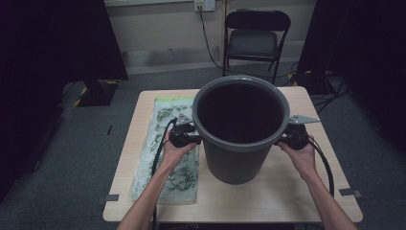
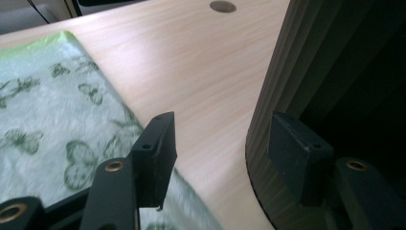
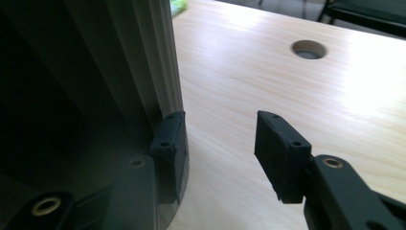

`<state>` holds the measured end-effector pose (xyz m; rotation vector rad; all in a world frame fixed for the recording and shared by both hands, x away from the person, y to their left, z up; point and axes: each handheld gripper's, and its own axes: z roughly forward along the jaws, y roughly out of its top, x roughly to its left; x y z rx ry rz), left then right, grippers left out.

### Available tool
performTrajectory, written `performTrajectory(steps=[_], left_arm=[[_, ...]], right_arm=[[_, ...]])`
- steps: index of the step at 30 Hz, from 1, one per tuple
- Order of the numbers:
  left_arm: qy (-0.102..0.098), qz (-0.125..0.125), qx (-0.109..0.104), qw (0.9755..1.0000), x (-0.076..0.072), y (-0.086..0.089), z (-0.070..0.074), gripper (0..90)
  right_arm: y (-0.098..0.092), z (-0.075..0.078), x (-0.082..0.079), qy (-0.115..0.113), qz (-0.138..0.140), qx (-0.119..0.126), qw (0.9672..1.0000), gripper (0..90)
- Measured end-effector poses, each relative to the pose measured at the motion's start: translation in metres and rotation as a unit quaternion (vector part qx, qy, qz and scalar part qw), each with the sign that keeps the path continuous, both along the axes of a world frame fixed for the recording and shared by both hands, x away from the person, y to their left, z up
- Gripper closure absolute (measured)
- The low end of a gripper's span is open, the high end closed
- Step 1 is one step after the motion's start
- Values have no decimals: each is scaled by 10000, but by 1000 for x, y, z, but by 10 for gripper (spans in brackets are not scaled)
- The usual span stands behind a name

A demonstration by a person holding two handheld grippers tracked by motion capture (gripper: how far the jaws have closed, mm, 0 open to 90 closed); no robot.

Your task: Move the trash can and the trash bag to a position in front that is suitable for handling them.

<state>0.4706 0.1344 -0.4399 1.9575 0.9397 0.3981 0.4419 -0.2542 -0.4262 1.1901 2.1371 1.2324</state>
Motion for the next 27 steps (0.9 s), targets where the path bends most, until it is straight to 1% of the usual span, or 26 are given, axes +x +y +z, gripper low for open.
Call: performTrajectory(steps=[1,2,3,4,5,7,9,10,12,13,14,15,16,17,18,19,21,23,24,25,26,27], left_arm=[[-13,-29,53,10000,-7,6,1,429],[14,-24,27,10000,-11,9,1,429],[70,13,-45,10000,-15,13,0,422],[113,36,-48,9999,-19,17,-1,403],[78,50,-72,9999,-23,20,-1,392],[9,36,0,10000,-30,25,0,391],[-3,78,-49,10000,-37,29,1,393],[9,52,-96,9999,-40,32,1,393],[73,20,-267,9996,-46,38,1,393],[78,-40,-263,9996,-49,41,1,392],[60,-37,-240,9997,-51,43,1,376],[69,-33,-293,9995,-53,45,1,364],[82,-54,-362,9993,-56,48,1,376],[63,-42,-357,9993,-58,50,1,383],[34,-42,-312,9995,-59,52,1,371],[35,-25,-326,9995,-61,53,1,356],[50,-40,-347,9994,-63,57,0,354],[64,-65,-419,9991,-64,59,-1,351],[80,-66,-408,9991,-65,61,-1,344],[95,-93,-443,9989,-63,62,-2,332],[126,-87,-423,9990,-62,62,-3,318],[157,-98,-329,9993,-61,63,-5,313]], right_arm=[[2,0,-2,37,56,40,10000,543],[4,0,-3,49,83,36,9999,532],[6,-1,-5,43,120,41,9999,519],[8,-1,-6,57,156,37,9999,518],[11,-1,-8,57,200,47,9998,511],[16,0,-10,74,239,35,9997,504],[20,1,-11,97,319,-4,9994,503],[22,1,-11,101,361,11,9993,503],[24,3,-12,87,417,45,9991,503],[25,3,-13,81,439,40,9990,502],[25,3,-14,107,480,39,9988,510],[26,3,-15,132,542,73,9984,508],[27,3,-16,158,583,99,9981,511],[29,2,-17,169,625,112,9978,514],[31,3,-18,162,627,99,9979,509],[33,3,-18,154,624,89,9979,511],[36,4,-17,188,679,60,9975,509],[37,4,-16,244,717,91,9971,503],[38,3,-16,245,733,98,9970,500],[38,3,-16,247,738,113,9969,486],[39,2,-16,265,708,98,9971,462],[39,2,-15,264,682,48,9973,445]])
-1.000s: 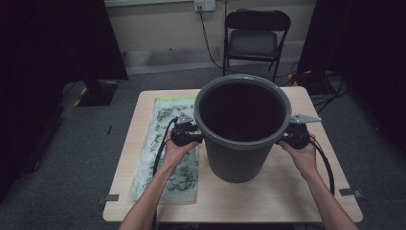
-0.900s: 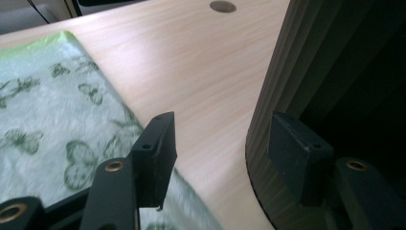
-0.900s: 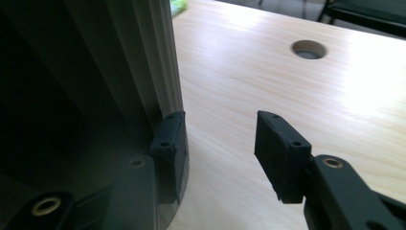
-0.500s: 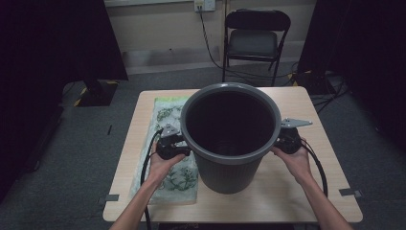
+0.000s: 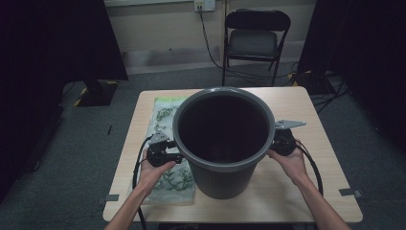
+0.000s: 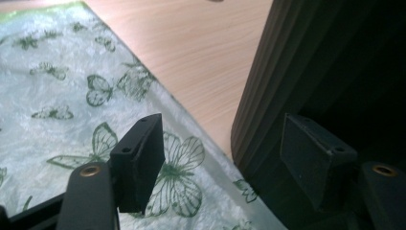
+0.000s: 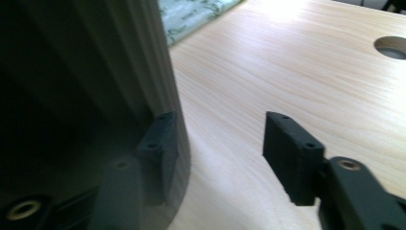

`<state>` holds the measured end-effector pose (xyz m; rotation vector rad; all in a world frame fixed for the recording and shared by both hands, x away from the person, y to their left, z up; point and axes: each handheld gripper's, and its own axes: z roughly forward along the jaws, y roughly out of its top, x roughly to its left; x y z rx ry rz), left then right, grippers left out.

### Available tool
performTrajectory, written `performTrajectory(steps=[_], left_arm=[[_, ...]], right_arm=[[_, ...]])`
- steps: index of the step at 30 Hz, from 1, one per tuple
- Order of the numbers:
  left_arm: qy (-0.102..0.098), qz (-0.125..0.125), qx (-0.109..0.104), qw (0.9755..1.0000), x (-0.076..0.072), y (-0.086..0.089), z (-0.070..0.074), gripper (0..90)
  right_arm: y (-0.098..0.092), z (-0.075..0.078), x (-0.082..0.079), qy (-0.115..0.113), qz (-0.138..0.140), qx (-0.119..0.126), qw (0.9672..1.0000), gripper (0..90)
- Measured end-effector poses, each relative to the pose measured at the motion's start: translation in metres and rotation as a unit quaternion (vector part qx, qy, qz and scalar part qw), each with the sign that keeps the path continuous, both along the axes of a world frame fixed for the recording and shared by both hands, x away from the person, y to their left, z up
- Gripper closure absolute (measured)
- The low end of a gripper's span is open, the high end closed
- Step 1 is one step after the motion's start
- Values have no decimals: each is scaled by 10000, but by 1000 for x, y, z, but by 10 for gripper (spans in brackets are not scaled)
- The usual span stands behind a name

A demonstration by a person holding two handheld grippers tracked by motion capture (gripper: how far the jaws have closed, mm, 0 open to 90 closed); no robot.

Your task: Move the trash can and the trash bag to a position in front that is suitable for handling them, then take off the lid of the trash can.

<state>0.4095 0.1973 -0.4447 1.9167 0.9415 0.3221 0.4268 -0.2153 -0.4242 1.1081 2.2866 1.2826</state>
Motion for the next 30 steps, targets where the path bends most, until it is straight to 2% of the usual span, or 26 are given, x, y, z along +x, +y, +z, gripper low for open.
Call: performTrajectory(steps=[1,3,4,5,8,9,10,11,12,14,15,16,17,18,21,24,25,28,29,30], left_arm=[[20,33,43,10000,1,-1,-3,313],[32,-11,302,9995,2,-1,-8,312],[80,-9,369,9993,2,0,-10,312],[146,-4,290,9995,1,0,-13,312],[163,63,494,9986,0,4,-17,306],[175,146,619,9978,1,5,-17,304],[195,210,618,9977,3,7,-19,303],[269,323,511,9978,5,10,-19,300],[363,312,506,9976,7,11,-20,284],[407,364,693,9961,7,12,-23,258],[430,370,716,9958,6,12,-26,236],[392,379,852,9949,4,12,-28,219],[458,376,1023,9930,3,12,-30,219],[557,331,1034,9925,3,11,-31,211],[641,313,1295,9890,6,8,-37,174],[743,287,1338,9878,10,6,-43,177],[755,192,1435,9866,11,6,-44,177],[740,168,1602,9842,9,2,-45,164],[716,154,1572,9848,9,1,-45,164],[701,174,1605,9844,9,1,-45,164]], right_arm=[[0,0,1,-3,-20,-51,10000,428],[2,-1,5,24,-16,-89,10000,427],[2,-1,7,19,12,-90,10000,429],[3,-1,8,23,3,-102,9999,423],[3,0,10,29,-15,-133,9999,382],[2,0,10,39,-35,-155,9999,349],[1,1,11,92,-64,-167,9998,342],[0,1,11,138,-19,-135,9998,339],[-1,2,11,150,-10,-144,9998,334],[-3,5,10,119,1,-162,9998,337],[-4,7,8,94,9,-127,9999,342],[-5,8,7,61,13,-75,10000,350],[-7,10,6,28,1,-61,10000,351],[-9,11,6,-33,-52,-53,10000,356],[-11,15,7,-157,-140,-145,9997,380],[-13,21,10,-254,-154,-105,9995,385],[-13,24,11,-262,-160,-98,9995,396],[-15,34,14,-214,-297,-91,9993,410],[-16,38,15,-204,-293,-8,9994,443],[-16,42,16,-173,-293,40,9994,463]])
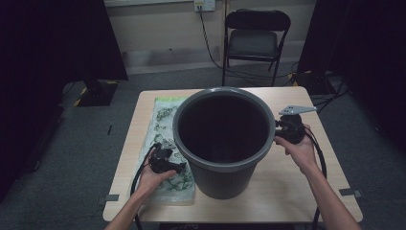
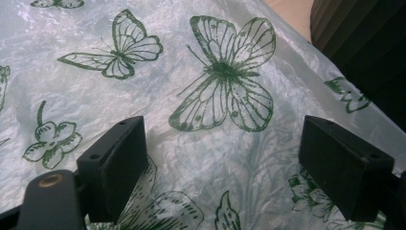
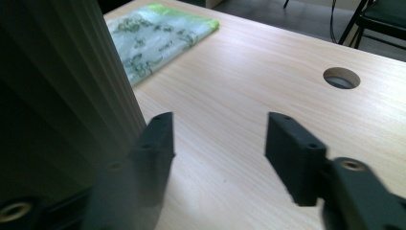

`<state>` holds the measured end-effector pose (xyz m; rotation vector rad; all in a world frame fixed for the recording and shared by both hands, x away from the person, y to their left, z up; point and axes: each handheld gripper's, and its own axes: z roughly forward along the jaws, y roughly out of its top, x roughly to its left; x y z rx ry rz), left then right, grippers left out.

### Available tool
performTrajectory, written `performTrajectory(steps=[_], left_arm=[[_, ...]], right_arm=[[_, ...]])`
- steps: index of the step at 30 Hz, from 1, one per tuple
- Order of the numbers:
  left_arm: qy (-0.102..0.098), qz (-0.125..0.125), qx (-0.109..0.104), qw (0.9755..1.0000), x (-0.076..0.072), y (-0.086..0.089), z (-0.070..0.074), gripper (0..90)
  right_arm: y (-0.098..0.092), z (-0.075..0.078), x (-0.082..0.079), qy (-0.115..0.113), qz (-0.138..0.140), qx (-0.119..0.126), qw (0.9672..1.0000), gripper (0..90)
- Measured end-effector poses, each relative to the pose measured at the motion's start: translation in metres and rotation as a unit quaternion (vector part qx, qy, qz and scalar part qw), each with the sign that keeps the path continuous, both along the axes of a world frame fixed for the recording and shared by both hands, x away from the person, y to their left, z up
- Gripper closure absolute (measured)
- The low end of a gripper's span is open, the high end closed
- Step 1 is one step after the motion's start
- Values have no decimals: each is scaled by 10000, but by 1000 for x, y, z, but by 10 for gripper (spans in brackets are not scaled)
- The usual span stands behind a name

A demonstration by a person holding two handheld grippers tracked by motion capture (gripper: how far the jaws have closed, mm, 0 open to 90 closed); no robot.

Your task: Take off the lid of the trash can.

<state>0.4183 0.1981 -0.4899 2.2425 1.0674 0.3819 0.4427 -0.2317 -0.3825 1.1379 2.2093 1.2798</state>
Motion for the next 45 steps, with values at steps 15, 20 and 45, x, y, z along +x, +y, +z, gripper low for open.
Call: performTrajectory(steps=[15,20,45], left_arm=[[-296,102,-185,9993,-6,1,-6,135],[-383,109,-248,9989,-8,1,-9,110],[-527,105,-292,9981,-10,3,-11,109]], right_arm=[[2,68,19,-215,22,-146,9997,481],[-1,90,23,-374,-16,-1,9993,483],[54,144,29,-234,1132,-513,9920,604]])
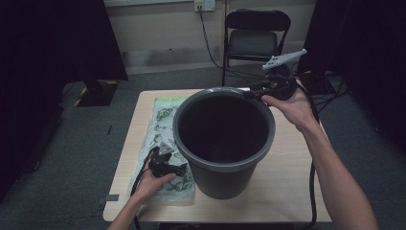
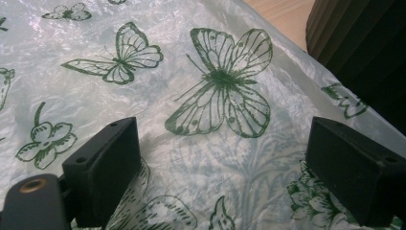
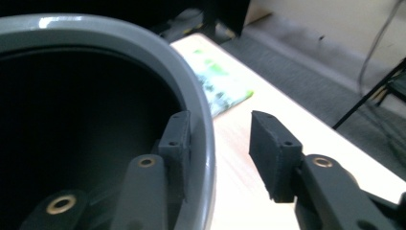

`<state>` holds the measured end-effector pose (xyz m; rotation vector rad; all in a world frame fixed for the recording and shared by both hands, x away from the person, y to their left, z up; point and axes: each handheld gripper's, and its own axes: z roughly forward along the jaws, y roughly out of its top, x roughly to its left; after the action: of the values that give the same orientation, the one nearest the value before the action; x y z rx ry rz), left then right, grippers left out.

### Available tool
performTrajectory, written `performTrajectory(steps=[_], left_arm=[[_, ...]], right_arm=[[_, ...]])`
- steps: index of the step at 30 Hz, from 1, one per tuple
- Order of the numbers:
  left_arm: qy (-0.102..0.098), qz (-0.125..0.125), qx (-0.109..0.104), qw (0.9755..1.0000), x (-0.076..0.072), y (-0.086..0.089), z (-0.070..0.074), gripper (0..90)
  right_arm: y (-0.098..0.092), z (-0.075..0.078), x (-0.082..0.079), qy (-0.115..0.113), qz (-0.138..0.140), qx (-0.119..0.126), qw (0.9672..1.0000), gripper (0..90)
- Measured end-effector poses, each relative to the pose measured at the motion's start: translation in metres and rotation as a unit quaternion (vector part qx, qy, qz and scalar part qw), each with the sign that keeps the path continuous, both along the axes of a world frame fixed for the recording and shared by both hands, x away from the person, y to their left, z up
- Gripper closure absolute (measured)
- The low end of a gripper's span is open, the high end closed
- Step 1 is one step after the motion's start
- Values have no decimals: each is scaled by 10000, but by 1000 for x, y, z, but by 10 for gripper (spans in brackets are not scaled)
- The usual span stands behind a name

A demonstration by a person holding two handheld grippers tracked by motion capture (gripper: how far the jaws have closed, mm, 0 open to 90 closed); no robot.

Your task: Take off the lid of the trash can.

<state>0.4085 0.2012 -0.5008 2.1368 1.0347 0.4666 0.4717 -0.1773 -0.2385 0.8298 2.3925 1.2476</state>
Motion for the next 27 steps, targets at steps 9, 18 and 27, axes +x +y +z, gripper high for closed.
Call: performTrajectory(steps=[9,18,27], left_arm=[[5,-23,-11,10000,0,0,0,109],[15,-37,-22,10000,0,0,0,109],[13,-42,-23,10000,1,0,0,109]], right_arm=[[8,3,9,379,312,-294,9984,742],[7,10,3,131,251,-65,9996,805],[6,15,5,208,416,-104,9989,717]])
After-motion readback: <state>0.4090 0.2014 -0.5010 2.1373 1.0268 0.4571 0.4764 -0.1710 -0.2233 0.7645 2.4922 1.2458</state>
